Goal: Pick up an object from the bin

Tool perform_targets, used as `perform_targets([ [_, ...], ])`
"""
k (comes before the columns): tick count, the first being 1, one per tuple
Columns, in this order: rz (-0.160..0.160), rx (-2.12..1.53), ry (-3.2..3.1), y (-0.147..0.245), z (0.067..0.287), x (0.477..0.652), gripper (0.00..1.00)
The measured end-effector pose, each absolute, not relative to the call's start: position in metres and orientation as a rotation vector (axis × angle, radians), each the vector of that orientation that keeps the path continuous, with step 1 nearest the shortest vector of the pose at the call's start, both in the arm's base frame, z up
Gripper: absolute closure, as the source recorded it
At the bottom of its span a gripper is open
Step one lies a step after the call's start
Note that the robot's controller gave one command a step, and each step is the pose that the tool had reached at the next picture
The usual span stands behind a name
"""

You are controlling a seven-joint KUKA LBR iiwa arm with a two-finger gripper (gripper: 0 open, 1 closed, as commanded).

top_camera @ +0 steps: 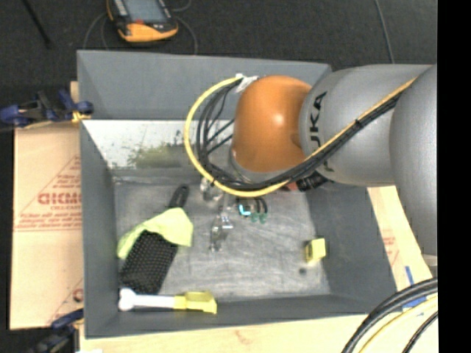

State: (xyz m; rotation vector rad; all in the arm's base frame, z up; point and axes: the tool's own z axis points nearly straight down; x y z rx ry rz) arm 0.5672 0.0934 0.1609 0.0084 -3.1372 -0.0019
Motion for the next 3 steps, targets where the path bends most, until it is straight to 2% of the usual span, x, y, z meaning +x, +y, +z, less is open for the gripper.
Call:
perform_targets([
  [1, -0.003, 0.004, -3.145, 0.093, 0.165, 0.569, 0.00],
  [2, -0.003, 0.058, -3.150, 0.131, 0.100, 0.568, 0.00],
  [3, -0.002, -0.245, -3.132, 0.139, 0.097, 0.561, 0.00],
])
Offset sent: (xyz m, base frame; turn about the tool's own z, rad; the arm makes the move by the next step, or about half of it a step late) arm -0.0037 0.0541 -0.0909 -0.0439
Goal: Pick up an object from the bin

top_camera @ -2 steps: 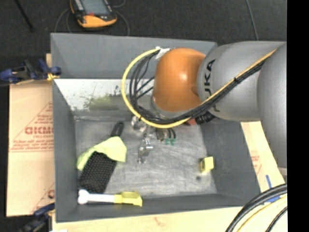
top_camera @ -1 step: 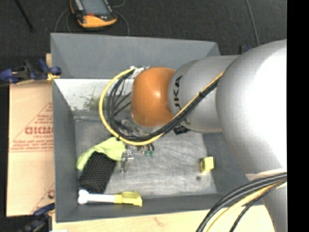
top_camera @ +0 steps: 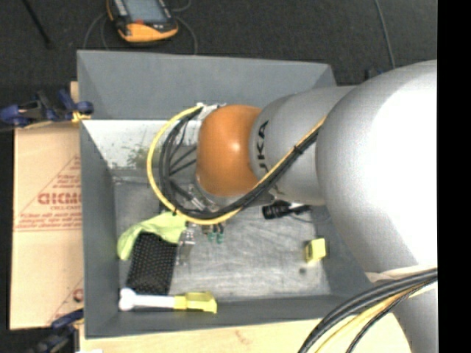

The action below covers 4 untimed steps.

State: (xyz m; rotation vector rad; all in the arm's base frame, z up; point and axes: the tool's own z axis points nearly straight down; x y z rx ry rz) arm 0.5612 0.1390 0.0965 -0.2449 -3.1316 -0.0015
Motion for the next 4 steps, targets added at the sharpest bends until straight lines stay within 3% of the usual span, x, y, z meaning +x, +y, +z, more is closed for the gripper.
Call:
perform_targets([
  [1, 0.000, -0.105, -3.143, 0.132, 0.104, 0.591, 0.00],
  [2, -0.001, -0.045, -3.144, 0.133, 0.079, 0.601, 0.00],
  [3, -0.005, 0.265, -3.136, 0.125, 0.074, 0.597, 1.00],
  [4, -0.005, 0.264, -3.136, 0.125, 0.074, 0.597, 1.00],
])
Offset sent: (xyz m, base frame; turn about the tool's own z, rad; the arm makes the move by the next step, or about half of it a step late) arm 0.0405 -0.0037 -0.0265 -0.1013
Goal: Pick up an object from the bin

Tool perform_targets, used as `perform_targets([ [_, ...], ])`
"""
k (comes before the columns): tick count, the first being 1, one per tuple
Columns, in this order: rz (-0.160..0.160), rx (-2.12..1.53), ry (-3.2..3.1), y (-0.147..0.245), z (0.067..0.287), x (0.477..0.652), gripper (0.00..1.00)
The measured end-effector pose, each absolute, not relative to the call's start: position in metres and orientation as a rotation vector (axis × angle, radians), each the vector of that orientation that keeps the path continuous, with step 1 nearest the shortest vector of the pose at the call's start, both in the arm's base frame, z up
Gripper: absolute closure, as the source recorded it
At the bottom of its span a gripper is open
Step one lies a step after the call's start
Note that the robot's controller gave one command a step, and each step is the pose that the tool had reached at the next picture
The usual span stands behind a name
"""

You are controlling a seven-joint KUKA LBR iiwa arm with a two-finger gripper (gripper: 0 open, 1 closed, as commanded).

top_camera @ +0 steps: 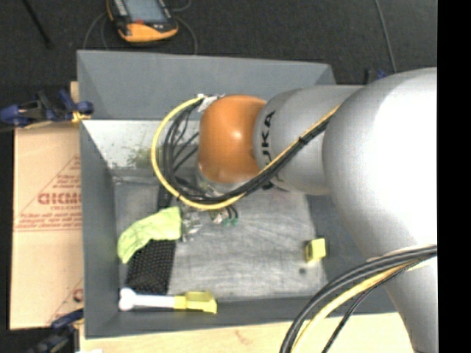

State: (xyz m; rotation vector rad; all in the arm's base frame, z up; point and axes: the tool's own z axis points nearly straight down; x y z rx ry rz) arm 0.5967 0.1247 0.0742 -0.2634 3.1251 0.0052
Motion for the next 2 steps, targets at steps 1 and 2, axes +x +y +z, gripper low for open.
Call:
perform_targets([
  [1, 0.005, -0.263, 3.127, 0.125, 0.077, 0.596, 1.00],
  [2, 0.003, -0.263, 3.129, 0.124, 0.090, 0.596, 1.00],
])
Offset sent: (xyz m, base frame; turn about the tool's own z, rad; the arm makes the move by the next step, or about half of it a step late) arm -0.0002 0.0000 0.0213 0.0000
